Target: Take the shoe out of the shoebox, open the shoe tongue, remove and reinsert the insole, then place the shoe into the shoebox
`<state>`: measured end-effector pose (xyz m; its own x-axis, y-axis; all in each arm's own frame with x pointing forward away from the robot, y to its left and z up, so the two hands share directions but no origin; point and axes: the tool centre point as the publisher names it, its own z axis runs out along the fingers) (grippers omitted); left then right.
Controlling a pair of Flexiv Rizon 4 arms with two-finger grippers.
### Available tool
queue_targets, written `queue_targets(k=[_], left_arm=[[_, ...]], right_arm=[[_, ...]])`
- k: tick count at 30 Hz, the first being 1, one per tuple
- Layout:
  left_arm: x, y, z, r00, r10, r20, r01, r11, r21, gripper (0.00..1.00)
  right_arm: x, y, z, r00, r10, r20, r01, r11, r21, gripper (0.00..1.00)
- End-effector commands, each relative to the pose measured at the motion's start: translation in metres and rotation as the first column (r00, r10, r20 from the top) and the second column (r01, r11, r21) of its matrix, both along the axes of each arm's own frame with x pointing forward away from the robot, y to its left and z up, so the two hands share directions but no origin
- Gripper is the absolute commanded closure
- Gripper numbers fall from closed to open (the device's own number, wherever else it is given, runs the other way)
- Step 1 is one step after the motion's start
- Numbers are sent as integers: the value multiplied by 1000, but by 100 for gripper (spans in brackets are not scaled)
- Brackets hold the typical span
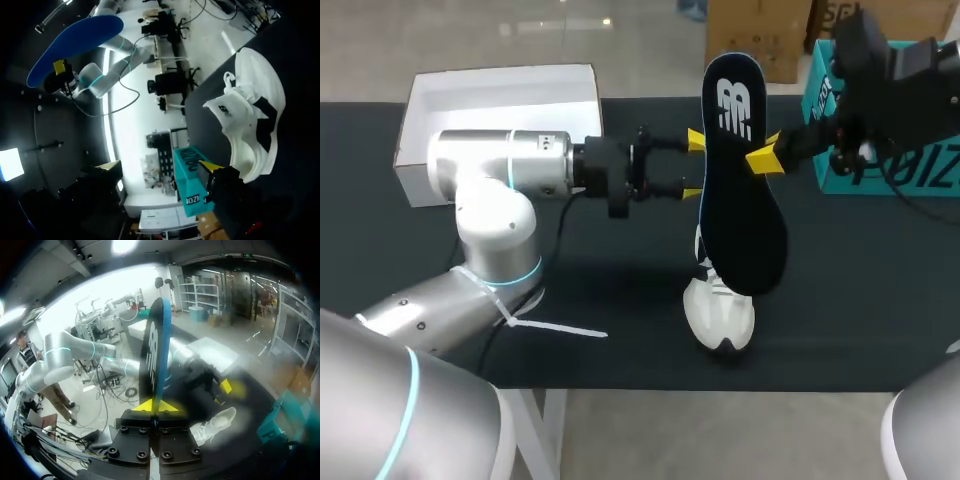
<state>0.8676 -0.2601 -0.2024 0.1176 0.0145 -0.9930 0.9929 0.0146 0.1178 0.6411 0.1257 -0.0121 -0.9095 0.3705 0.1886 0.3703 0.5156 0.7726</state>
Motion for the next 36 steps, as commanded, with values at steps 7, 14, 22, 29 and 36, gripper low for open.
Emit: queue_targets(k=[7,14,22,29,36], left_arm=[[-7,-4,6,1000,-16,-1,16,1000,13,0],[-7,-7,7,999,-29,-18,30,999,19,0],[-7,-7,7,999,-29,-18,30,999,19,0],[-7,-7,7,999,-29,-18,30,999,19,0],[-7,-7,7,999,-29,-18,30,999,19,0]], right_arm=[[4,3,0,1000,2,-4,-2,1000,-4,100],[4,3,0,1000,2,-4,-2,1000,-4,100],[4,3,0,1000,2,-4,-2,1000,-4,100],[4,3,0,1000,2,-4,-2,1000,-4,100],[4,3,0,1000,2,-4,-2,1000,-4,100]])
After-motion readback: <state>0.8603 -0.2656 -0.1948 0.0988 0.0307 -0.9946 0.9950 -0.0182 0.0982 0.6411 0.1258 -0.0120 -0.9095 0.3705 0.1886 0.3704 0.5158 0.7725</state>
